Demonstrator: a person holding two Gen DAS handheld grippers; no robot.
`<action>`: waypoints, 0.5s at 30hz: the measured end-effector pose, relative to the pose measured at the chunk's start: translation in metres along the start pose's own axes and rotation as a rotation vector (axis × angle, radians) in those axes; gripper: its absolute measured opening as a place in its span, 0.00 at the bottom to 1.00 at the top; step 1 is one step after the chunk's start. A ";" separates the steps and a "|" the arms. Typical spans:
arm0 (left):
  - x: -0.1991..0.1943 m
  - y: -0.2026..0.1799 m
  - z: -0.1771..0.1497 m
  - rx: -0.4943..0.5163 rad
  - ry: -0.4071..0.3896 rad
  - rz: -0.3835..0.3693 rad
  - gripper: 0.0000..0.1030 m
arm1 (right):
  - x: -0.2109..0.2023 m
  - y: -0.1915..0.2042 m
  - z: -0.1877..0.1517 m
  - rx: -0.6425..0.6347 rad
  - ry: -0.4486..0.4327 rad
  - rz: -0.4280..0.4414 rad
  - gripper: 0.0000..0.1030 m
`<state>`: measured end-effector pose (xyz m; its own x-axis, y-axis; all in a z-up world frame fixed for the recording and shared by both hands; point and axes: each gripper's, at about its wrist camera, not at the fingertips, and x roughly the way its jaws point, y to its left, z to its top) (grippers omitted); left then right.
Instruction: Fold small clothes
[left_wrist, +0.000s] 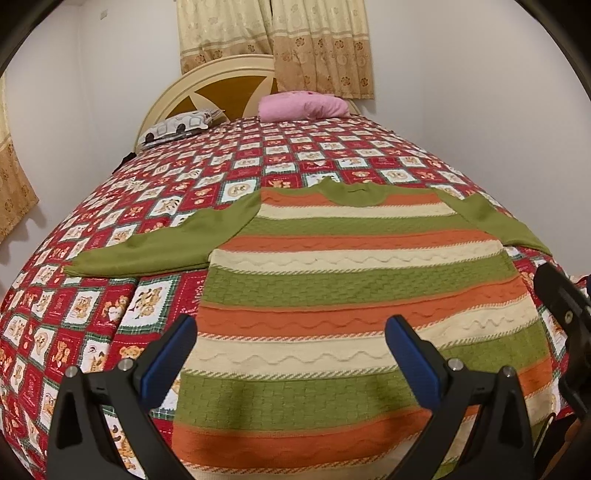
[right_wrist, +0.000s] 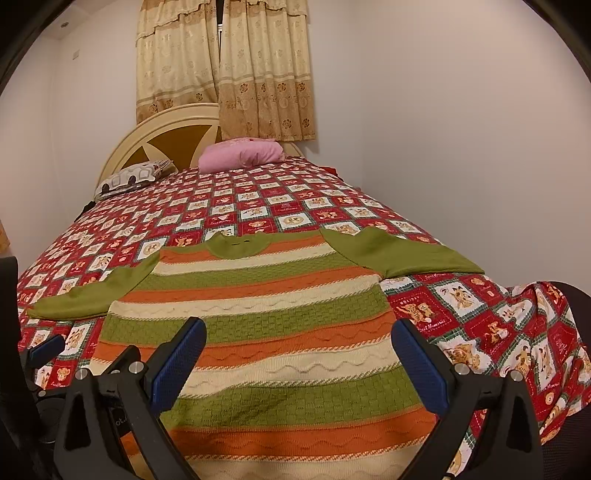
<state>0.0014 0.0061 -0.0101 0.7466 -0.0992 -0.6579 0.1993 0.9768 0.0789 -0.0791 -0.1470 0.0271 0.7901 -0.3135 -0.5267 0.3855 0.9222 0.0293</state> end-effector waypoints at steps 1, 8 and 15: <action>0.000 0.001 0.000 0.000 -0.001 0.001 1.00 | 0.000 0.000 0.000 0.000 0.001 -0.001 0.98; 0.000 0.001 -0.001 0.027 -0.003 0.030 1.00 | 0.000 0.000 -0.001 -0.003 0.004 -0.003 0.98; 0.003 0.000 -0.002 0.024 0.011 0.016 1.00 | 0.000 0.000 -0.001 -0.003 0.002 -0.004 0.98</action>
<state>0.0026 0.0065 -0.0133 0.7427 -0.0809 -0.6647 0.2027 0.9733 0.1080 -0.0794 -0.1464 0.0263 0.7875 -0.3164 -0.5289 0.3872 0.9217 0.0252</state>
